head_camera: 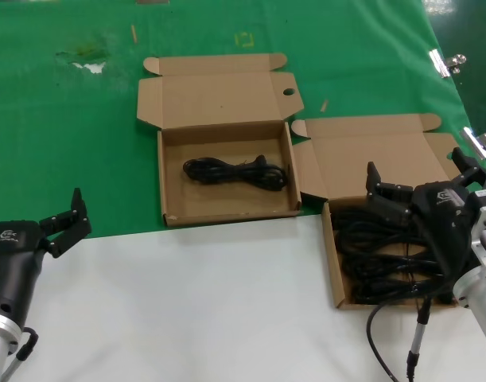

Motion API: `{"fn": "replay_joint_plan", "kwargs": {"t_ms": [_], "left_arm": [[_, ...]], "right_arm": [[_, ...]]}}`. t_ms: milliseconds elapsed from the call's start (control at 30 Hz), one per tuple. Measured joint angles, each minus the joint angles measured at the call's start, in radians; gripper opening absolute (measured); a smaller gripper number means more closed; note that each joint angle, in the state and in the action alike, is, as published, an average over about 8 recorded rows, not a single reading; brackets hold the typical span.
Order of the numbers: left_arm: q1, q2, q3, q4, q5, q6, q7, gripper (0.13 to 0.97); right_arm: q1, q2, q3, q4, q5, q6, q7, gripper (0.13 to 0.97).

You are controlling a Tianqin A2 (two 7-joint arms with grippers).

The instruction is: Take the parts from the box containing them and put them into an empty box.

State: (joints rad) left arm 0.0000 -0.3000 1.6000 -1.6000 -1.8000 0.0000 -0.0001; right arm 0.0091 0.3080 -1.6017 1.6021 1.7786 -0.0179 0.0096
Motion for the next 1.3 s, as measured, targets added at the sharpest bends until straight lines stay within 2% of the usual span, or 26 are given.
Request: {"fn": "replay_joint_plan", "kwargs": {"t_ms": [1300], "left_arm": [[0.0,0.0,0.0,0.0,0.0,0.0,0.0,0.966]], "right_arm": [[0.0,0.0,0.0,0.0,0.0,0.0,0.0,0.966]]}}
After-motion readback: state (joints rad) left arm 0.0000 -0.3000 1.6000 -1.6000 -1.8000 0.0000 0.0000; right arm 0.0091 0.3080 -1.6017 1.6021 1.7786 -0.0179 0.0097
